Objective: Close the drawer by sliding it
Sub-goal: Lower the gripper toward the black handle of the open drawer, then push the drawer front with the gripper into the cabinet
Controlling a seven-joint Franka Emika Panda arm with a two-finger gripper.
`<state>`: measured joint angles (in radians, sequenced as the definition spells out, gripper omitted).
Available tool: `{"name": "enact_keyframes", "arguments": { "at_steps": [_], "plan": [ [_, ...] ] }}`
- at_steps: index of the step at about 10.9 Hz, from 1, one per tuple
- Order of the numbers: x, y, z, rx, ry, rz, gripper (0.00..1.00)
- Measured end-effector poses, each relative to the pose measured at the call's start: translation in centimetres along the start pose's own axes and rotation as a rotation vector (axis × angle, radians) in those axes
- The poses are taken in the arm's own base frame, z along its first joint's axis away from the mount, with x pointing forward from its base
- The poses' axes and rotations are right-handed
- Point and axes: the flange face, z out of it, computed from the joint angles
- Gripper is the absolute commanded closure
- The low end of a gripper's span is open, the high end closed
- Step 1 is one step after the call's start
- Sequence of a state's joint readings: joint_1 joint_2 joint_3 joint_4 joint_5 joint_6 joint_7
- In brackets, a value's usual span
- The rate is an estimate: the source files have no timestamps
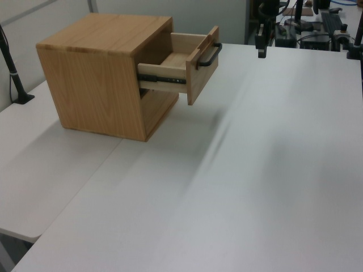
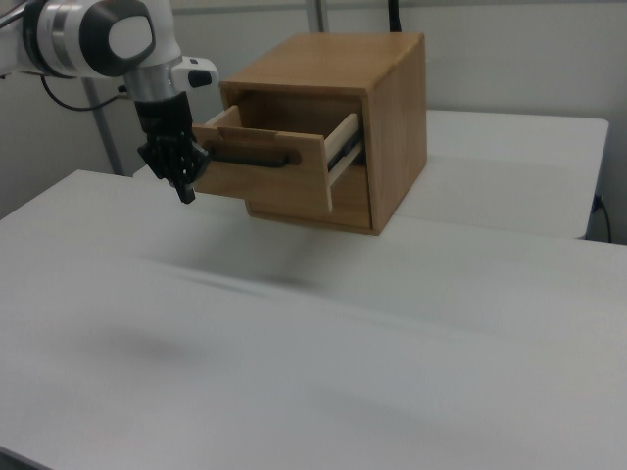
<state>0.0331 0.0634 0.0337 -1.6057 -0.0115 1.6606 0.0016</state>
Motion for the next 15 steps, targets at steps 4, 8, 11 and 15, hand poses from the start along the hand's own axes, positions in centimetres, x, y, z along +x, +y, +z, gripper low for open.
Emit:
{"name": "enact_keyframes", "arguments": {
  "at_steps": [4, 8, 11, 15],
  "plan": [
    [1.1, -0.8, 1.4, 0.001, 0.004, -0.014, 1.00],
    [4.5, -0.1, 2.8, 0.002, 0.157, -0.001, 1.00],
    [6.5, 0.0, 3.5, 0.003, 0.246, 0.000, 1.00],
    [9.6, 0.1, 3.5, 0.006, 0.348, 0.010, 1.00]
  ]
}}
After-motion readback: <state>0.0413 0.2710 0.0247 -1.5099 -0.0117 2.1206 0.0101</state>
